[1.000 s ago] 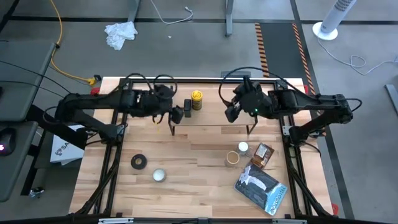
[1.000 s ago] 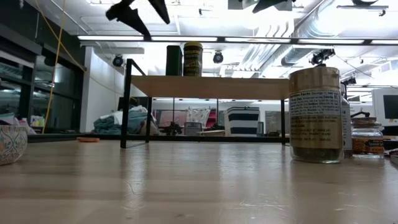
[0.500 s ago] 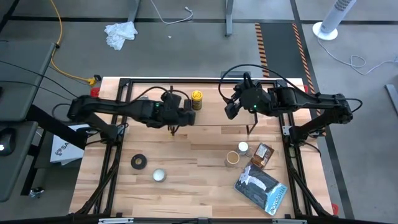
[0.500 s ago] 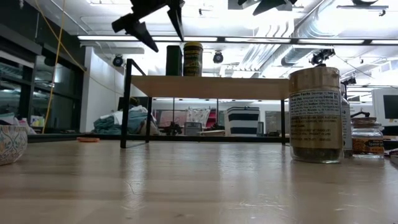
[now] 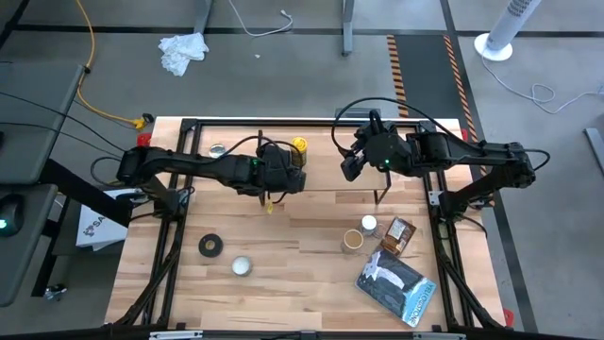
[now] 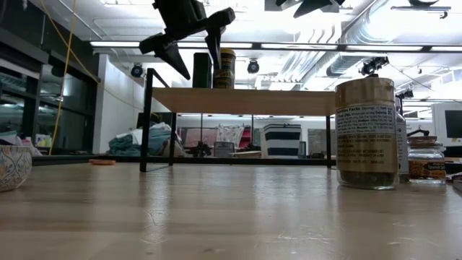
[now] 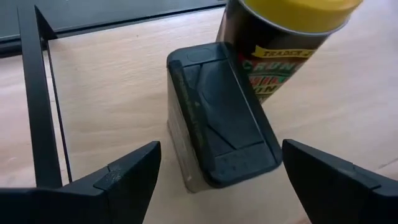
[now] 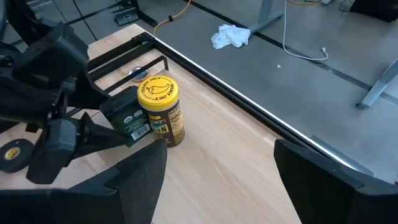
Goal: Shelf spices
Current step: Remove the black seasoning can from the shelf
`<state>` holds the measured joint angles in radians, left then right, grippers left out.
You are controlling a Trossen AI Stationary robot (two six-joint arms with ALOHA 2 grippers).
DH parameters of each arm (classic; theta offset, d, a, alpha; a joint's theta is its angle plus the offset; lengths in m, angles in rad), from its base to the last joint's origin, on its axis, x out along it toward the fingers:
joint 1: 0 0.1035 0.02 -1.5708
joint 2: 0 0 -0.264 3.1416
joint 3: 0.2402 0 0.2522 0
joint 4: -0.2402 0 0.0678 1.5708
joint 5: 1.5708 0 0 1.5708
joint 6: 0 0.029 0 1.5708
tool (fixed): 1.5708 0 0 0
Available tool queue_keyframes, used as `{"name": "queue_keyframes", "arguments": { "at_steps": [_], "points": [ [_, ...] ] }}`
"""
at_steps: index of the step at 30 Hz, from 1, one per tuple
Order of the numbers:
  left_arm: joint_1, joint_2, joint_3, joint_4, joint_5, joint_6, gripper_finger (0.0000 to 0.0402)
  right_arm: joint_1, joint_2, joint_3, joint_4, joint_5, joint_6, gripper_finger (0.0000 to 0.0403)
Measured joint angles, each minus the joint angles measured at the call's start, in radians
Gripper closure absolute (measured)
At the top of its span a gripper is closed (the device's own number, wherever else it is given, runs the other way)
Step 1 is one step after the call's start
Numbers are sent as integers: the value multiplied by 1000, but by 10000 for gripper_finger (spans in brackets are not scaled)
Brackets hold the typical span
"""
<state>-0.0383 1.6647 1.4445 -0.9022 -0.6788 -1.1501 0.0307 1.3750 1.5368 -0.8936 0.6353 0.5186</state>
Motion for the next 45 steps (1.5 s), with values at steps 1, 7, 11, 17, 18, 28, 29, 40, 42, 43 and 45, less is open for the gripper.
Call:
{"name": "queue_keyframes", "arguments": {
  "at_steps": [1, 7, 11, 17, 18, 28, 29, 40, 42, 43, 45],
  "points": [
    [1, 5, 0, -2, -4, 0, 89, 0, 0, 0, 0, 0, 0, 110],
    [0, 3, 0, -48, -11, 0, 229, 0, 0, 0, 0, 0, -1, 110],
    [-17, -31, -1, -87, -14, 37, 295, 0, 0, 0, 0, 0, -2, 110],
    [-93, -176, -1, -180, -16, 225, 295, 0, 0, 0, 0, 0, -3, 110],
    [-112, -211, -1, -200, -19, 273, 295, 0, 0, 0, 0, 0, -3, 110],
    [-418, -399, -13, -295, 272, 662, 285, 0, 0, 0, -4, 2, -28, 110],
    [-449, -382, -26, -304, 281, 667, 286, 0, 0, 0, -4, 2, -27, 110],
    [-593, -248, -391, 76, 319, 555, 284, 0, 0, 0, -5, 3, -22, 110],
    [-578, -248, -453, 193, 315, 552, 284, 0, 0, 0, -4, -1, -22, 110],
    [-569, -248, -477, 221, 311, 552, 283, -1, 0, 0, -2, -2, -22, 110],
    [-549, -249, -518, 268, 304, 551, 283, -2, 0, 0, 2, -6, -21, 110]
  ]
}}
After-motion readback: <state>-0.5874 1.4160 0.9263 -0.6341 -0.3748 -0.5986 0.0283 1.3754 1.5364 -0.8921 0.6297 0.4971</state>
